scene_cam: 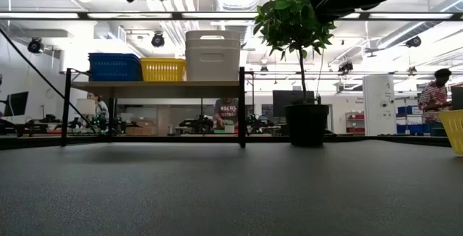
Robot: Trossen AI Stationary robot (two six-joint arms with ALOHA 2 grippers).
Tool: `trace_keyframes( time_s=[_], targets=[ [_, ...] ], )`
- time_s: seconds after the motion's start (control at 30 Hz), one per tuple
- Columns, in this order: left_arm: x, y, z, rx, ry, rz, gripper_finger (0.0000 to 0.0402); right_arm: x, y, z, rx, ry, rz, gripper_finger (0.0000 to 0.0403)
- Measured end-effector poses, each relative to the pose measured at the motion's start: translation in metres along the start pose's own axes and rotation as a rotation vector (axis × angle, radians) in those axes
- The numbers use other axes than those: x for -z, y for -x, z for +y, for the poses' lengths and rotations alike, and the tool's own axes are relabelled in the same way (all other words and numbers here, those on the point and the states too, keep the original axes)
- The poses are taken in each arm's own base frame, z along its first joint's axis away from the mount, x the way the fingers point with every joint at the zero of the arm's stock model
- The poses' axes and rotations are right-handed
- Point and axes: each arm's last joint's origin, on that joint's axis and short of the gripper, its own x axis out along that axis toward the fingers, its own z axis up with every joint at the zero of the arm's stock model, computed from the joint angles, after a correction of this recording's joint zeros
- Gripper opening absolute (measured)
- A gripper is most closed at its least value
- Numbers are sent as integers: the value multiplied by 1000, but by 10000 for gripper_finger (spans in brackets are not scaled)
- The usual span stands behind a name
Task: Stack baskets on shelf by color
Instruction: Stack the yellow bin into the yellow bin on the shelf
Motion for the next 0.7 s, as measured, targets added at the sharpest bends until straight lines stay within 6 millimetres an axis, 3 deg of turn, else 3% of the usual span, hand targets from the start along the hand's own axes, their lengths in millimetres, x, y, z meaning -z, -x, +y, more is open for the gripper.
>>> trace_keyframes(
  time_s=[0.27,0.5,0.7],
  targets=[
    [20,-22,-45,114,-39,-304,21,5,-2,1,-4,-29,16,44],
    [35,-40,-67,177,-49,-350,21,10,-3,2,-7,-57,29,44],
    [37,-53,-83,229,-60,-348,21,10,-4,2,0,-139,27,44]
  ],
)
